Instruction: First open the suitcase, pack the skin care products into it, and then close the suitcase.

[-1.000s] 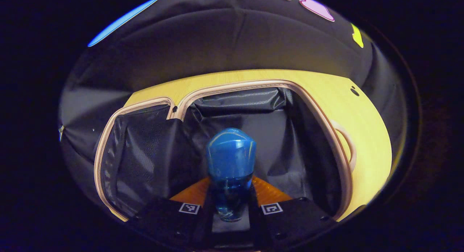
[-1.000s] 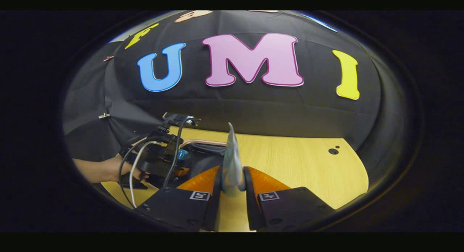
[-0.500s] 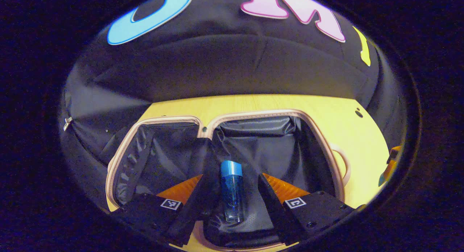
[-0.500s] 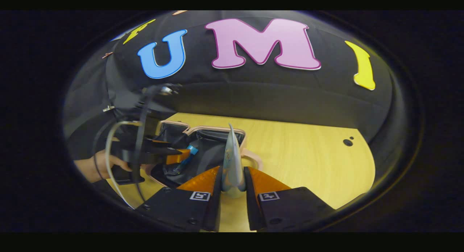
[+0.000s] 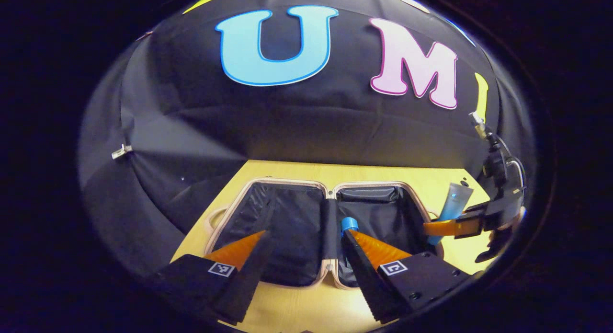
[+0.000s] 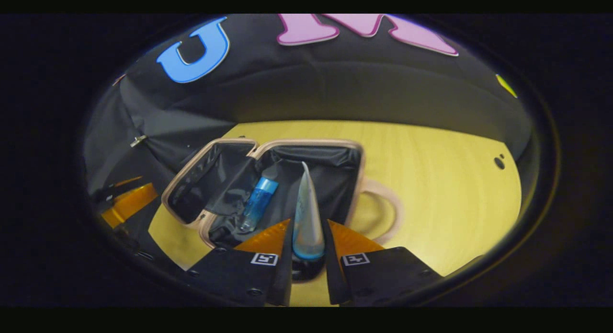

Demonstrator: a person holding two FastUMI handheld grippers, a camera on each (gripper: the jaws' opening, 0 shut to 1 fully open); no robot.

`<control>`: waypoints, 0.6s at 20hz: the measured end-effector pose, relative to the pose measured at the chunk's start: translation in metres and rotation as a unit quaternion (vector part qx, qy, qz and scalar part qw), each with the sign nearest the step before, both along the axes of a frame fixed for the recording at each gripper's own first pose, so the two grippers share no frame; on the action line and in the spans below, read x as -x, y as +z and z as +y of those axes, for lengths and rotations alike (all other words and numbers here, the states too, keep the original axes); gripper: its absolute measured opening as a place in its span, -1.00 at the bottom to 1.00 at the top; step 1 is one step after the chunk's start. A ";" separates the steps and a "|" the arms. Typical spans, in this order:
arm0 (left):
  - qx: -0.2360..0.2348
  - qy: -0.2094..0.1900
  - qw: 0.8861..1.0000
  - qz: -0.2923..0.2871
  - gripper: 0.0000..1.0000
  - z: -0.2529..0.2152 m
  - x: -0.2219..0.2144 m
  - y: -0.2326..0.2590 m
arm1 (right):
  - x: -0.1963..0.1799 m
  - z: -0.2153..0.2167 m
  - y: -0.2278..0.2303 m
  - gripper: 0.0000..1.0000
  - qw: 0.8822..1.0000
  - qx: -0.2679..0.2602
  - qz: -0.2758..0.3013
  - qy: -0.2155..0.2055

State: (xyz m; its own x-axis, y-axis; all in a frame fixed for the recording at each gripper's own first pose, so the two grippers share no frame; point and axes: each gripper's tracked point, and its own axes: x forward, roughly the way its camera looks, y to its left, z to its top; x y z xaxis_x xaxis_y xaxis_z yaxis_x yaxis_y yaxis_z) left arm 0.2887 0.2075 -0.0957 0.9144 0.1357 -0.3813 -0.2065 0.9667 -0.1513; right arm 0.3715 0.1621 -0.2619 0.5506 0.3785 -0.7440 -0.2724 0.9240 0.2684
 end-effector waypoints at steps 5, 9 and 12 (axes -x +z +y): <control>-0.002 0.005 1.000 0.027 0.86 0.007 0.032 -0.019 | 0.008 0.039 -0.052 -0.33 0.995 0.015 0.094 0.010; 0.003 -0.012 1.000 0.026 0.86 0.000 0.043 -0.014 | -0.007 0.031 -0.077 -0.46 0.992 0.051 0.111 -0.023; 0.002 -0.014 0.999 0.030 0.86 0.003 0.050 -0.015 | -0.020 0.032 -0.075 -0.22 0.991 0.042 0.111 -0.053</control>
